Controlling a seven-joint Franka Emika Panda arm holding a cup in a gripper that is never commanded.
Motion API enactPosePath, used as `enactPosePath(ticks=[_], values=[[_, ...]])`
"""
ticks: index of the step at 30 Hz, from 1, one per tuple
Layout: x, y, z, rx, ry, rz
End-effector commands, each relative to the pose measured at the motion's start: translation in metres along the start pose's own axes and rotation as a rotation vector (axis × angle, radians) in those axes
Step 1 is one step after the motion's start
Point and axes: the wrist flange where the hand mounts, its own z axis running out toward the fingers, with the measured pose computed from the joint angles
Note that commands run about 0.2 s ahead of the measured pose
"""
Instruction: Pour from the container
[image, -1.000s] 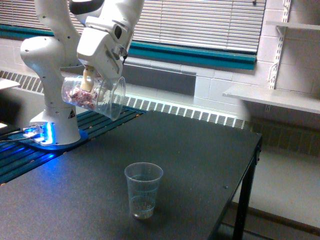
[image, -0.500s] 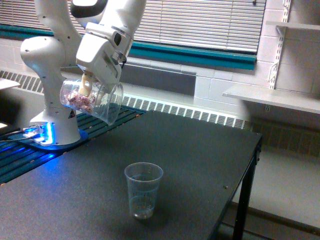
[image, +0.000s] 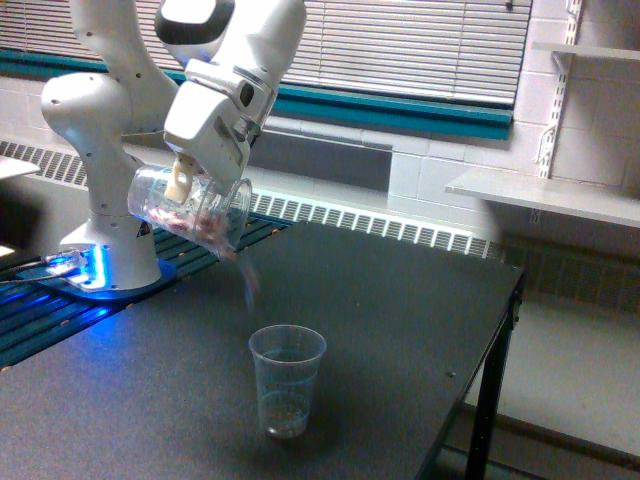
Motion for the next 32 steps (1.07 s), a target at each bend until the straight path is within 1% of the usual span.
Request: enactPosePath(ticks=[1, 9, 22, 27, 32], values=[[-0.002, -0.011, -0.001, -0.017, -0.001, 0.018], [-0.002, -0.012, -0.001, -0.035, 0.000, -0.002], [-0.003, 0.003, -0.008, -0.064, 0.004, -0.016], [-0.007, 0.008, -0.008, -0.064, 0.000, -0.011], [-0.011, 0.011, -0.007, -0.054, -0.005, -0.012]])
